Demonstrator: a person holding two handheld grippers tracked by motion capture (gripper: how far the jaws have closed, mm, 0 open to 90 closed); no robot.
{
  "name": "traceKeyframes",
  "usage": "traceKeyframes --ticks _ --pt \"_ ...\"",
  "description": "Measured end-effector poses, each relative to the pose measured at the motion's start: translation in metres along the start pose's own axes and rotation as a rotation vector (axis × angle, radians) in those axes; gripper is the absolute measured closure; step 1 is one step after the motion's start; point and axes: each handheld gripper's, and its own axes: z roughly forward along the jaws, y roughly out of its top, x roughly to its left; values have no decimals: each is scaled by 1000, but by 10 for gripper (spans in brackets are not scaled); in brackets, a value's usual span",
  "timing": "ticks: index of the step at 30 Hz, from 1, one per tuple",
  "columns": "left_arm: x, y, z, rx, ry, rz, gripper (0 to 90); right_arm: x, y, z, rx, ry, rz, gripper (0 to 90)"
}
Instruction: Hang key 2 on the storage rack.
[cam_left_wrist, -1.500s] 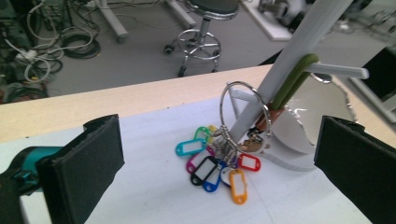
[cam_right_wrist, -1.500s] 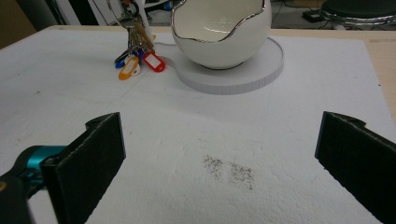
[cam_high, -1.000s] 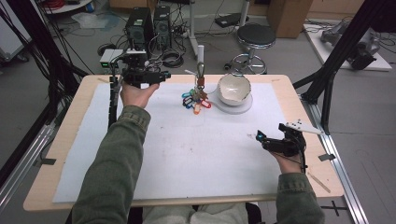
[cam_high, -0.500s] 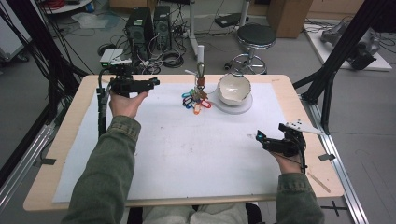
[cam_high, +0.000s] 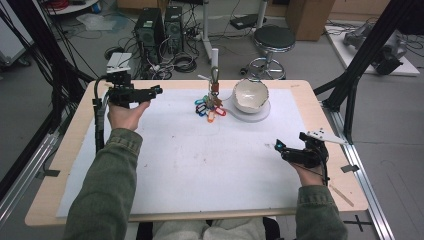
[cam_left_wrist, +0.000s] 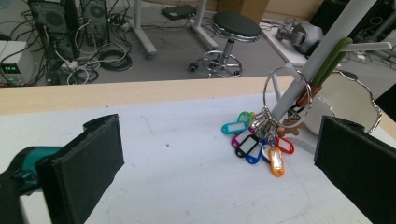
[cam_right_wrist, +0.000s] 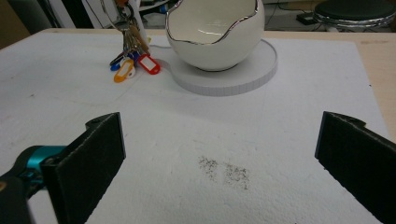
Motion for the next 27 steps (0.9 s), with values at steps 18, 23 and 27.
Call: traceKeyframes --ticks 18,23,27 --pt "47 -36 -37 -67 85 -130 16 1 0 0 -1 -3 -5 6" --pt "54 -49 -42 -60 100 -146 17 2 0 1 2 -4 -9 7" --pt "57 -62 -46 -46 95 -151 16 2 0 1 2 -9 -10 6"
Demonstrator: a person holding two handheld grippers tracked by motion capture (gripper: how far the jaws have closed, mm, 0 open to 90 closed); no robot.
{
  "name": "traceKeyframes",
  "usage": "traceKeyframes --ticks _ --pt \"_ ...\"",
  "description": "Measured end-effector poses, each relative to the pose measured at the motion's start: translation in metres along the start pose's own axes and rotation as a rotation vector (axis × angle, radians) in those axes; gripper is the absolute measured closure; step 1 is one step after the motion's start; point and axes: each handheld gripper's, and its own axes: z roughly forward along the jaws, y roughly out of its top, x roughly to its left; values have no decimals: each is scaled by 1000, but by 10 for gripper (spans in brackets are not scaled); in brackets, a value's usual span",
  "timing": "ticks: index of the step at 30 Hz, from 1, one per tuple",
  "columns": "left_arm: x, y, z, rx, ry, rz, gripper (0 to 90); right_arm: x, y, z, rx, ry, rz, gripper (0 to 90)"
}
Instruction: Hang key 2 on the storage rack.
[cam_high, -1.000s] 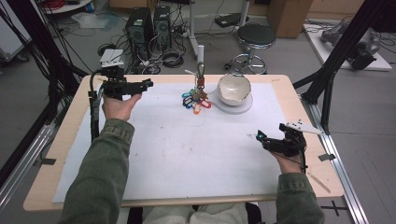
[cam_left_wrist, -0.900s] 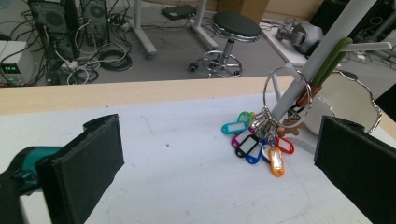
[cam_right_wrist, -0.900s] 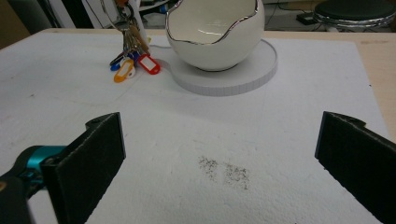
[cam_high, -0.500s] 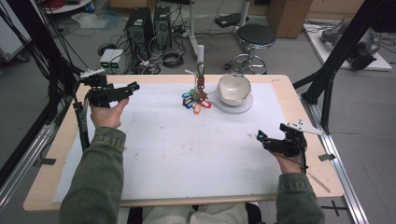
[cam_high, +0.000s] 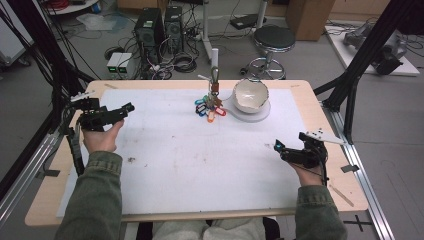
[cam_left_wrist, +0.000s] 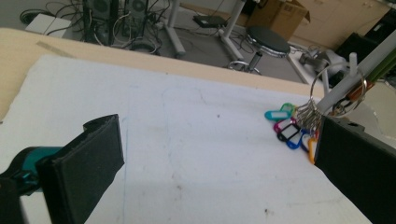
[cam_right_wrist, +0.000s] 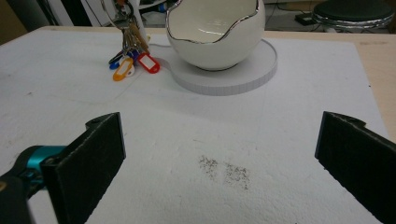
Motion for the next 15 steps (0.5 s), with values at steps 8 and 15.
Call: traceKeyframes --ticks 8,15 --pt "11 -12 -16 -27 26 -13 17 -2 0 -1 -1 -4 3 7" --pt "20 -22 -26 -41 47 -34 17 -3 0 -1 -2 -8 9 7"
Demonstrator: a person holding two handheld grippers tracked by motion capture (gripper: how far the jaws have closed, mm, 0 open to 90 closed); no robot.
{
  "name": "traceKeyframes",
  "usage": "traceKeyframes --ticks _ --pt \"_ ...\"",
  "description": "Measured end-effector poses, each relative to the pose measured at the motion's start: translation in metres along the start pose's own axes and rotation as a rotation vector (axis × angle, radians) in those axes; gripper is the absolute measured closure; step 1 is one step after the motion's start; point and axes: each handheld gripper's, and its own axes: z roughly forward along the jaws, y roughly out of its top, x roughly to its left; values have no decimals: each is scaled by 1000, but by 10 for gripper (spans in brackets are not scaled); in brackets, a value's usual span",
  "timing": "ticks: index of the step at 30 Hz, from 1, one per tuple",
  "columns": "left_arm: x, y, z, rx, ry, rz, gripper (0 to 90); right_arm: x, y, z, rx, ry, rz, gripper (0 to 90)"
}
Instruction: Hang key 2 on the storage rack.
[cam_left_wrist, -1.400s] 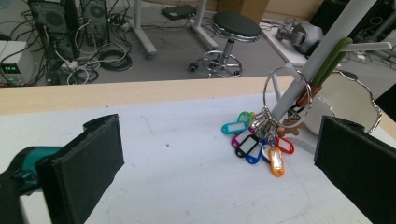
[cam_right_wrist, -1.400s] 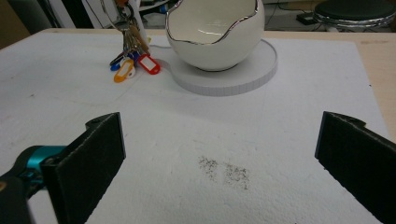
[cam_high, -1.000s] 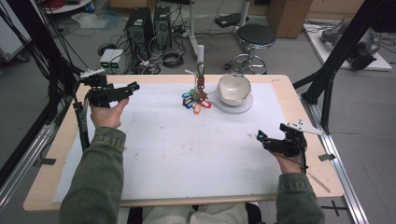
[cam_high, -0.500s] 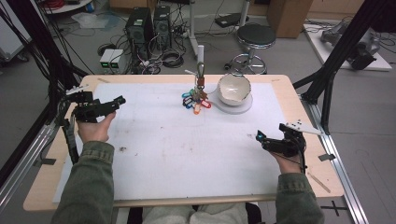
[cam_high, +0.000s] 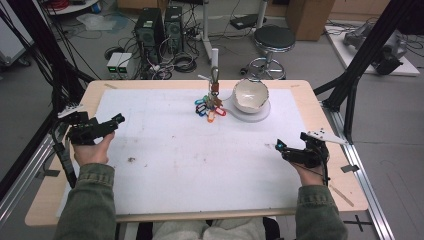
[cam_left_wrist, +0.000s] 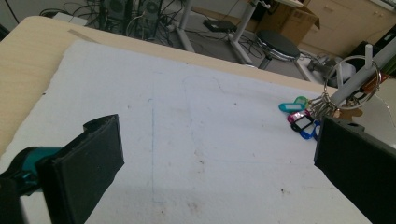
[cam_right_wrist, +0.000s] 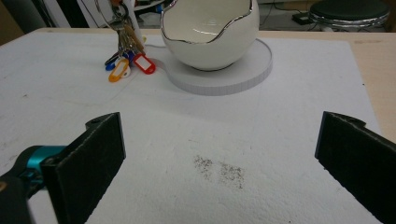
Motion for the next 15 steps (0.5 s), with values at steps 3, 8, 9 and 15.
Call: traceKeyframes --ticks 3,8,9,15 --pt "5 -6 -3 1 5 -7 17 1 0 0 3 3 2 7" --pt "12 -19 -5 1 18 -9 16 1 -1 1 8 3 -2 7" --pt "14 -22 -5 7 25 -4 16 1 -1 1 9 2 -1 7" --pt "25 -36 -9 -7 41 -32 16 2 -1 1 11 -1 -6 7"
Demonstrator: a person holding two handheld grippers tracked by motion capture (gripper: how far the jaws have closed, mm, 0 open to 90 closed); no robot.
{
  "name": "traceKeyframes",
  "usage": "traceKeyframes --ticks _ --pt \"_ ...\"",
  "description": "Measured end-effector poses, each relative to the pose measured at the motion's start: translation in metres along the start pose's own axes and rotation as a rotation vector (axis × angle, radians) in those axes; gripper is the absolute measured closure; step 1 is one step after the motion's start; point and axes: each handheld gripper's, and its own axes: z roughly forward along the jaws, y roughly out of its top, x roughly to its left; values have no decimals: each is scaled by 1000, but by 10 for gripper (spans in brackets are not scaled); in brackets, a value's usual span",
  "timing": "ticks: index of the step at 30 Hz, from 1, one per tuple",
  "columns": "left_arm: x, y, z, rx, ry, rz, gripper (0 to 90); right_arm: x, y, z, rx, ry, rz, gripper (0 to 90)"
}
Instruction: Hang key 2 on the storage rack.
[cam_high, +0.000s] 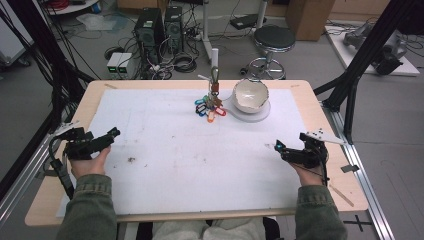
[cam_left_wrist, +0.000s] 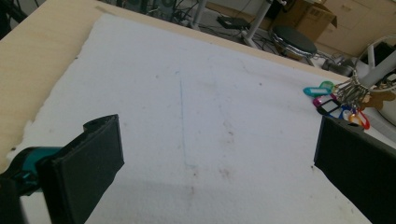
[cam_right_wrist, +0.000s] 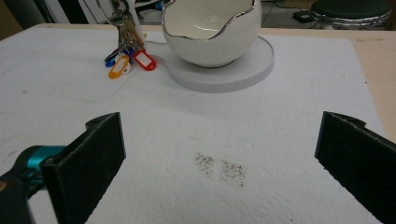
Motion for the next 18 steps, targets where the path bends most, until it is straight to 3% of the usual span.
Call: traceKeyframes --ticks 5,18 --pt "4 -6 -5 -11 21 12 17 0 0 0 -1 0 1 7" --pt "12 -13 -7 -10 18 0 17 2 0 5 10 5 -14 6"
